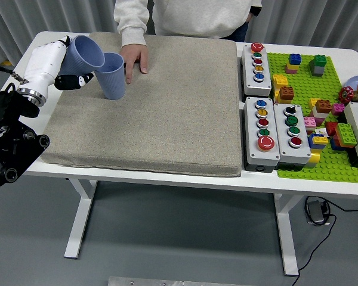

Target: Pick cup pour cup place

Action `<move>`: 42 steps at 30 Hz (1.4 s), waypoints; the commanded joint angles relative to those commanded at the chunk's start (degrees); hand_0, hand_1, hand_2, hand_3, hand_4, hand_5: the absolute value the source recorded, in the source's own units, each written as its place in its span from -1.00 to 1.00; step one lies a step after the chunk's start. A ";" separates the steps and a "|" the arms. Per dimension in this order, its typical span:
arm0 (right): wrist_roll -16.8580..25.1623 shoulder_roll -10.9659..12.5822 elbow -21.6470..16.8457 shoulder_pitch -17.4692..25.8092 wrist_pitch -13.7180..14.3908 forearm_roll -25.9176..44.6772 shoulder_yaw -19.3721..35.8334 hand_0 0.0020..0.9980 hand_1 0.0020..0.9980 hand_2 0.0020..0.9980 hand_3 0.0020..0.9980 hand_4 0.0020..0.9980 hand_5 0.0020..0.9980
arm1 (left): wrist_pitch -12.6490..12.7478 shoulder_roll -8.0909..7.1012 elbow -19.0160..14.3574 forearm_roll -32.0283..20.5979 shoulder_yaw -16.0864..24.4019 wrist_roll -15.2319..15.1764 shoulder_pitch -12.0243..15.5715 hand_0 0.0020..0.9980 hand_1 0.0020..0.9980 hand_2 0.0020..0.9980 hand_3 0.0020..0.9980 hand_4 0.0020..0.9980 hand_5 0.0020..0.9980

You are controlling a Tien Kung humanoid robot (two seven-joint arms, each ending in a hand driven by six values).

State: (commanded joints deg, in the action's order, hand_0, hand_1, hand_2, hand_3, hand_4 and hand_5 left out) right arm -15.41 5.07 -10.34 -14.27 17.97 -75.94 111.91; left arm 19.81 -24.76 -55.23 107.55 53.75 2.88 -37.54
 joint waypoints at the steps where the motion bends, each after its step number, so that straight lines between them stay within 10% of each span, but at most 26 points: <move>1: 0.00 0.02 0.00 -0.03 0.01 0.03 -0.03 0.34 0.19 0.10 0.14 -1.00 -0.89 | -0.12 -0.13 0.15 0.05 -0.20 0.07 -0.28 -0.11 -0.01 0.03 0.07 0.42 -0.85; 42: -0.18 0.21 -0.05 -0.23 0.18 0.51 -0.35 0.35 0.19 0.11 0.14 -1.00 -0.86 | -3.27 -1.98 6.14 12.96 -9.96 5.28 -9.30 -0.09 -0.01 0.03 0.07 0.41 -0.82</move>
State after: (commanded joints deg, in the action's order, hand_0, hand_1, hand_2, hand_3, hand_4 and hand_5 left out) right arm -15.59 5.28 -10.40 -14.51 18.15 -75.44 111.56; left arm 16.53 -26.74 -49.10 120.52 43.79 8.16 -46.84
